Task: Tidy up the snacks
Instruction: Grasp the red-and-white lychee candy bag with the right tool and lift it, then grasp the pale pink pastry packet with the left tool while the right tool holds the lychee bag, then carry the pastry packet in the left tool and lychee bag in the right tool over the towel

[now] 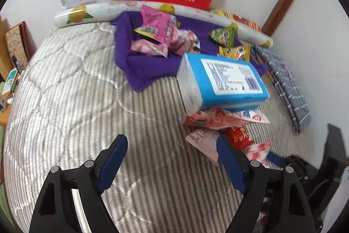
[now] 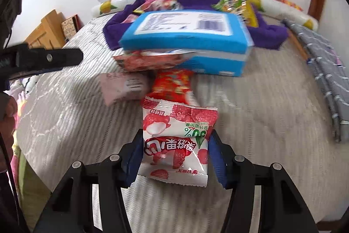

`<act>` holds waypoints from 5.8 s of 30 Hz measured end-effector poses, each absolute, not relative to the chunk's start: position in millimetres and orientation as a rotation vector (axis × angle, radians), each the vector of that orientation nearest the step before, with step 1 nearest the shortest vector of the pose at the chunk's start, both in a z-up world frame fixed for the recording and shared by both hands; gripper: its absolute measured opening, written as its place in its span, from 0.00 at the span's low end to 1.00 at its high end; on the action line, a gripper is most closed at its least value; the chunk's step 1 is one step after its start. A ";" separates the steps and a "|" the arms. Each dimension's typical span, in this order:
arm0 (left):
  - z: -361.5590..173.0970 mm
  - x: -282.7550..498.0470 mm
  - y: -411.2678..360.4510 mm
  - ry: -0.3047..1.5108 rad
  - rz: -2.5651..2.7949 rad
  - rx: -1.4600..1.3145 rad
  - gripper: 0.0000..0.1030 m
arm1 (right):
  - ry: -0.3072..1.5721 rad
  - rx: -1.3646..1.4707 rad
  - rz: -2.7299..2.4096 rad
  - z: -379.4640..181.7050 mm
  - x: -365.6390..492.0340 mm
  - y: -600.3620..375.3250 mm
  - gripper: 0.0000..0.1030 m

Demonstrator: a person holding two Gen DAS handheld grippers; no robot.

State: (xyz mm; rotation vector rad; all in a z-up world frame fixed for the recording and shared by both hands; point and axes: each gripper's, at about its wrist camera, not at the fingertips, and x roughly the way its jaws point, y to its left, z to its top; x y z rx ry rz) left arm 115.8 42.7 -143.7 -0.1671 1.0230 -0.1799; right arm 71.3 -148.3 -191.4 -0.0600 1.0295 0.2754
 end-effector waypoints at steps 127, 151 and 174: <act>-187.8 80.0 -49.9 1.050 -0.282 0.133 0.73 | 0.861 -0.060 0.037 -118.2 72.9 -203.0 0.55; -165.2 85.6 -28.7 1.035 -0.245 0.037 0.56 | 0.833 -0.049 -0.014 -107.3 67.5 -220.6 0.55; -126.5 91.5 -18.4 0.982 -0.243 -0.012 0.56 | 0.793 -0.073 -0.016 -80.9 67.1 -210.0 0.55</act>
